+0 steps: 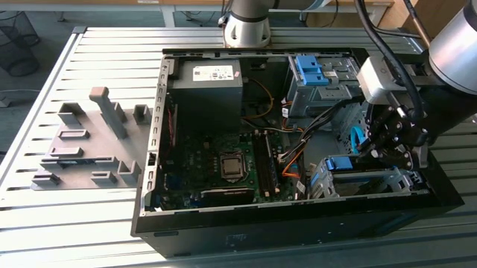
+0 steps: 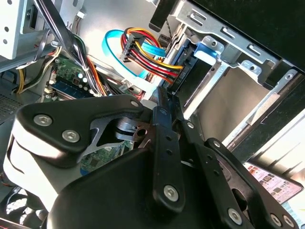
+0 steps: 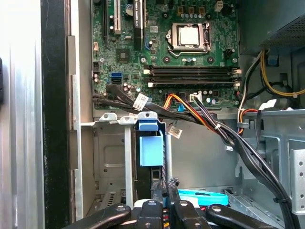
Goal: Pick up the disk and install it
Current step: 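Insert the second disk wire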
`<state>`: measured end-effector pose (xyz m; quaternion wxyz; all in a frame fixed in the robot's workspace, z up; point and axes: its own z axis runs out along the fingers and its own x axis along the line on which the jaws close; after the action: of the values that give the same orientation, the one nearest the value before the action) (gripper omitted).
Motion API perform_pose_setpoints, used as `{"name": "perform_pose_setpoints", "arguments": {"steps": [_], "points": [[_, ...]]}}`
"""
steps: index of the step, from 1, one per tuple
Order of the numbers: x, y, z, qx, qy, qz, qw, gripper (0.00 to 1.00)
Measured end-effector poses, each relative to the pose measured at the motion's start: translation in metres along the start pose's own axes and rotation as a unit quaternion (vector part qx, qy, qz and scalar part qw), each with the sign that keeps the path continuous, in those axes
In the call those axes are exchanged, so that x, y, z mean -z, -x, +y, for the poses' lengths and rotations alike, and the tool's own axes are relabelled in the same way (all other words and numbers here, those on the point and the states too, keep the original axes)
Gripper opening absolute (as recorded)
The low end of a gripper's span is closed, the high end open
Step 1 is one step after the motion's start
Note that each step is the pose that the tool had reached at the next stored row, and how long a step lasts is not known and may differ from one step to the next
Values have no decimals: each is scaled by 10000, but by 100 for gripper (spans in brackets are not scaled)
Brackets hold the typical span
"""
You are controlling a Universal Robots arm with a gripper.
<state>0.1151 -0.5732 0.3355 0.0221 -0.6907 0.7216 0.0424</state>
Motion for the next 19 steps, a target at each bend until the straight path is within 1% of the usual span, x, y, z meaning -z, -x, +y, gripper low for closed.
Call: {"name": "perform_pose_setpoints", "arguments": {"steps": [10,19], "points": [[-10,-10,-1,0,0,2,10000,16],[-49,-22,-2,-5,0,-5,10000,16]]}}
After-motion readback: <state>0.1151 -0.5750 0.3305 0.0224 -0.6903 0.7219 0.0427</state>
